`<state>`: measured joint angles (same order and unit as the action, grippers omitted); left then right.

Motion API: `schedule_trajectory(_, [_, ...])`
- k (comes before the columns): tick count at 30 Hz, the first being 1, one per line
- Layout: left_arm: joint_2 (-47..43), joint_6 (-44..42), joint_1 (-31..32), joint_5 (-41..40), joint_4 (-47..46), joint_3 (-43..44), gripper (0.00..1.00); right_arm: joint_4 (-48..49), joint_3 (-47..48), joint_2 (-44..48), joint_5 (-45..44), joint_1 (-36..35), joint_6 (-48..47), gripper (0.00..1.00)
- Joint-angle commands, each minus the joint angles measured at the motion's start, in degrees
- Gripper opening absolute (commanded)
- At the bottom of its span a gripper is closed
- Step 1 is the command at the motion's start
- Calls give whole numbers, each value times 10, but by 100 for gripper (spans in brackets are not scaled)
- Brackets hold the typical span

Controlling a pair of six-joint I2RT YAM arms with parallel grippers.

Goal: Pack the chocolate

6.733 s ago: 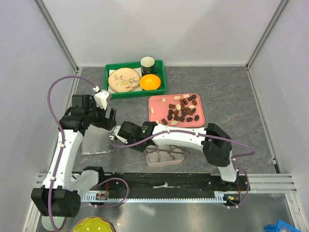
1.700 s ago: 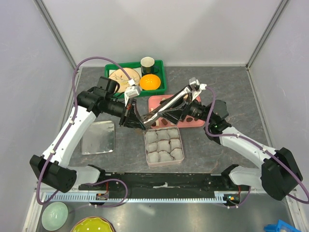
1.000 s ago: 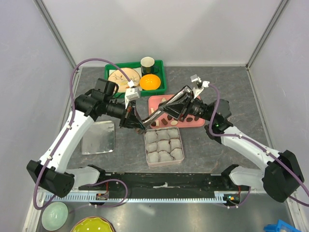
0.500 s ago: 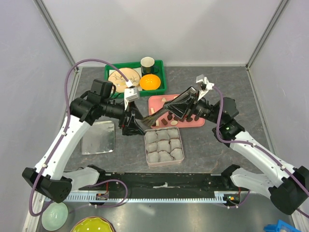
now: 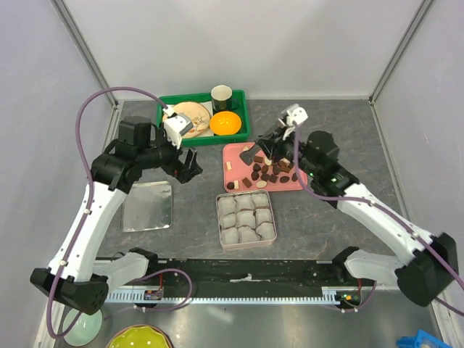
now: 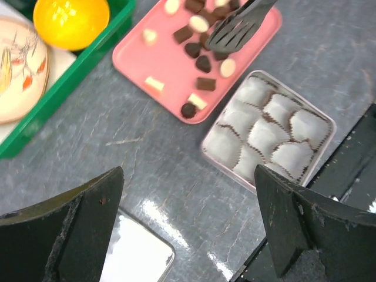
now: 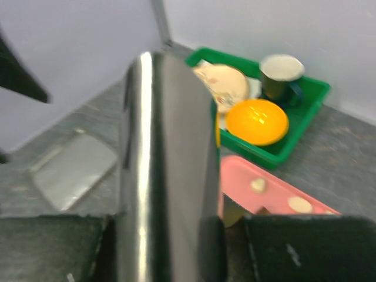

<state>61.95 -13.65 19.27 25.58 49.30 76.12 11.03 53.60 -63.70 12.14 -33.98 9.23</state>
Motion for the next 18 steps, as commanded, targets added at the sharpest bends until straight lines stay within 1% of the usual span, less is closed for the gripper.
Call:
schedule_trajectory(1, [24,22,-23,-25,-29,-39,98,55,7,-81,-113,1,-66,24])
schedule_trajectory(2, [25,18,-27,-26,-34,-50,98,63,11,-94,-119,1,-70,24])
schedule_trajectory(3, [24,12,-28,-31,-49,-73,98,72,18,-119,-152,-1,-74,24])
schedule_trajectory(7, [29,6,-29,-70,-83,-118,98,127,33,-173,-203,-1,-88,23])
schedule_trajectory(8, [33,3,-29,-76,-90,-125,98,134,35,-194,-210,-2,-105,24])
schedule_trajectory(10, [44,0,-29,-92,-106,-143,99,154,46,-215,-225,-2,-107,25])
schedule_trajectory(14, [55,-1,-29,-93,-126,-172,99,187,64,-270,-235,-6,-106,28])
schedule_trajectory(18, [60,-7,-29,-100,-143,-192,99,219,76,-300,-248,-10,-111,30])
